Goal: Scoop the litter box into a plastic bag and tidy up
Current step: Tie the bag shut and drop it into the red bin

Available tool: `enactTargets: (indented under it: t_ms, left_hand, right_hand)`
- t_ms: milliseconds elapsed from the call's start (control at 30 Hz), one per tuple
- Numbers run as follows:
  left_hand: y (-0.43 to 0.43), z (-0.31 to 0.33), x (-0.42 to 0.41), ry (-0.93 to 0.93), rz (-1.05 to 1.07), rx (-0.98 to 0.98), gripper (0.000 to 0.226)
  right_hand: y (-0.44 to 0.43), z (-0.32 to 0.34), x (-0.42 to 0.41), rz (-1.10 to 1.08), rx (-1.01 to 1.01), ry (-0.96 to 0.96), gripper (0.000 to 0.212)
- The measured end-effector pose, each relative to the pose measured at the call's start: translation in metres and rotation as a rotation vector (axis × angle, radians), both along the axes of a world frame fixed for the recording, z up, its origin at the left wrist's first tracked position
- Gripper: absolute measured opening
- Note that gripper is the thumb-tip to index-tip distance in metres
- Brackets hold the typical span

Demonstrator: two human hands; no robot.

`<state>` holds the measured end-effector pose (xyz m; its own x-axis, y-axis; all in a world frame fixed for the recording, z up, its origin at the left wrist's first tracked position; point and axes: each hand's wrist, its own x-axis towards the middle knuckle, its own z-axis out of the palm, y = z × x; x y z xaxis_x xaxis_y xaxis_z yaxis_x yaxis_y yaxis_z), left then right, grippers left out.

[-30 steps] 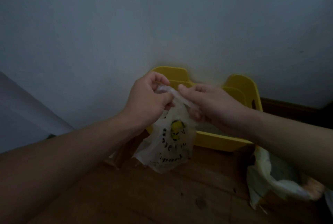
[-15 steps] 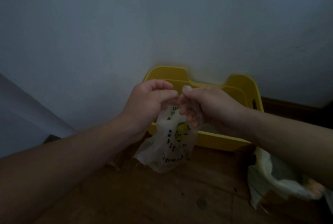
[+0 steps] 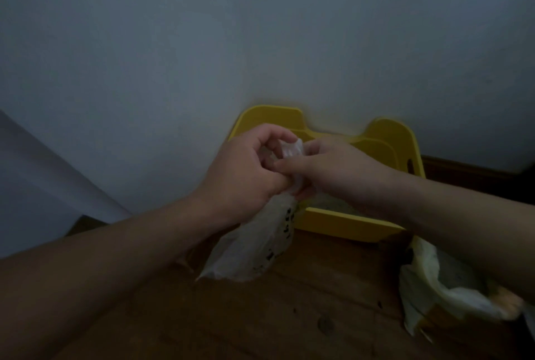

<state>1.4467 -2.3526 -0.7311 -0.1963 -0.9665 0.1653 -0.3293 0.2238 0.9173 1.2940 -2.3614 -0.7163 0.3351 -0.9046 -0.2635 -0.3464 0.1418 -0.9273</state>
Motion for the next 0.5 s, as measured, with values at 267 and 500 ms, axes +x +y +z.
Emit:
enactTargets:
  t_ms: [267, 500]
  left_hand:
    - [-0.002, -0.029, 0.022, -0.092, -0.068, 0.113, 0.092]
    - [0.006, -0.033, 0.019, 0.012, -0.340, 0.319, 0.103]
  right_hand:
    - [-0.005, 0.016, -0.003, -0.055, -0.109, 0.038, 0.019]
    - [-0.015, 0.042, -0.012, 0.017, -0.432, 0.221, 0.032]
